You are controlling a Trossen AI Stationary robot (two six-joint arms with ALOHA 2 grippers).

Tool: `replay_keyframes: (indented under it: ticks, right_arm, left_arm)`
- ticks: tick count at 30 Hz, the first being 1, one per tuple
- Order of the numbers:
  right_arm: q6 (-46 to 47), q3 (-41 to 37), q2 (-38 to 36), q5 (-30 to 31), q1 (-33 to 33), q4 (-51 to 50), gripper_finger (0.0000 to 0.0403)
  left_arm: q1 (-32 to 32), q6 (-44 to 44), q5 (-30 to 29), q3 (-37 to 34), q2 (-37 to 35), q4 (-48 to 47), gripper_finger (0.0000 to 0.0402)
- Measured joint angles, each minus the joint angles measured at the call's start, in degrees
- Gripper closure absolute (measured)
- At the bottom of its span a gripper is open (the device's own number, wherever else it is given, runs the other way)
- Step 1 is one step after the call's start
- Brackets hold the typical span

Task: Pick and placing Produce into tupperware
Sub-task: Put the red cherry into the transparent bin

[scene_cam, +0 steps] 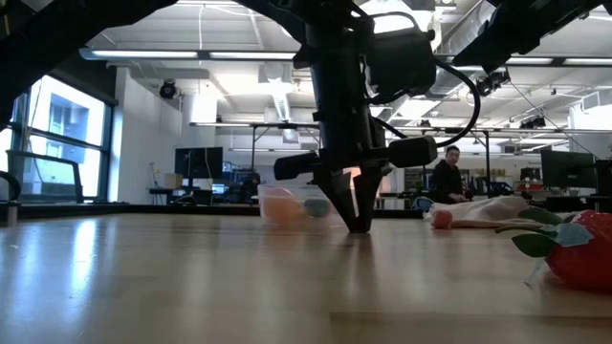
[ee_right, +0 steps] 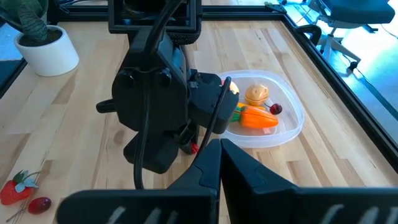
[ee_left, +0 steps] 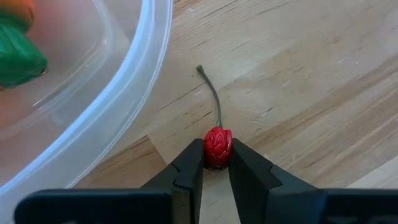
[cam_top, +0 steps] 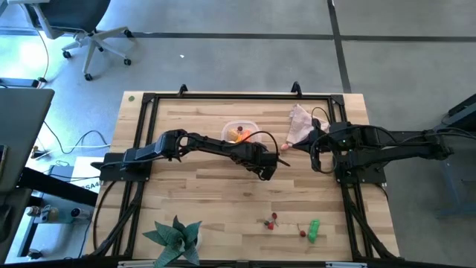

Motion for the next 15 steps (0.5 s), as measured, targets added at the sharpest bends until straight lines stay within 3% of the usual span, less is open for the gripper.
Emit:
replay_keyframes:
  ticks: [15]
  right_arm:
    - [0.0,0.0,0.0,0.0,0.0,0.0,0.0402]
  left_arm:
    - [0.0,0.0,0.1,0.0,0.0,0.2,0.0332]
